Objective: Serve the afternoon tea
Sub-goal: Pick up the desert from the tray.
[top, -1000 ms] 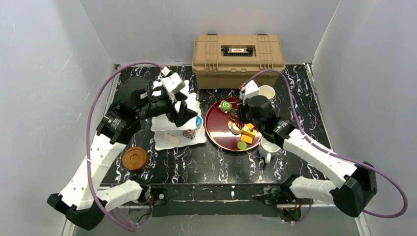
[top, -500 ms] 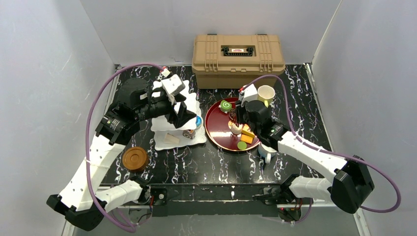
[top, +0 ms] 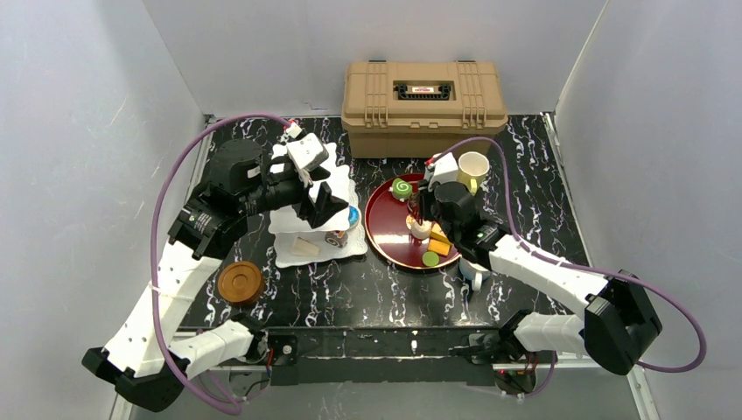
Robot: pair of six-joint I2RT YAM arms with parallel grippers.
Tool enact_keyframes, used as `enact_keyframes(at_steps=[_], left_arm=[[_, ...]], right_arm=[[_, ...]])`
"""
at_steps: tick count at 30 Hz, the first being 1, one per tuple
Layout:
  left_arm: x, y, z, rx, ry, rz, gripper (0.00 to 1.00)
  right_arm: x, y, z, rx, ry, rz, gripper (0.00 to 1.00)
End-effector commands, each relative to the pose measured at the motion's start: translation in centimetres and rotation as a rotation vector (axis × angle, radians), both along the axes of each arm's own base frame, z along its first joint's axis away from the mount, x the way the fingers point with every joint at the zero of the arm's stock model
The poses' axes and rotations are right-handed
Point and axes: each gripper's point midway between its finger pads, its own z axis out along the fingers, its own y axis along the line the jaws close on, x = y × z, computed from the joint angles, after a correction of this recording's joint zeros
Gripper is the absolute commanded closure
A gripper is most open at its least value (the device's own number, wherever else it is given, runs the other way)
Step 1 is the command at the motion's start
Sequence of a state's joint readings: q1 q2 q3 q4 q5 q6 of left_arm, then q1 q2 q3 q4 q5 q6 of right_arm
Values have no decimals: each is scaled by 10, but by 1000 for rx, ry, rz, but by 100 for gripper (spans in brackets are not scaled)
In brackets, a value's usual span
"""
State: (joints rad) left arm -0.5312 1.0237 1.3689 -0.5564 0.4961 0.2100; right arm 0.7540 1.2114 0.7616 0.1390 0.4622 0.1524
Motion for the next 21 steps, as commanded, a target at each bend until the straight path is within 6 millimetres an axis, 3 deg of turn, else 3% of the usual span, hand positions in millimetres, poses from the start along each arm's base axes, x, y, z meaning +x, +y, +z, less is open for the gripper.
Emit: enact_keyframes(at_steps=[1,10,21], left_arm=[[-6,5,16,-12,-44,-1,28],[-5,4,20,-17,-49,0,28],[-5,4,23,-21,-54,-1,27]], right_arm=[[5,-1,9,47,-47,-31,56],[5,-7,4,43,-60,-51,47],[8,-7,-3,20,-72,-50,45]])
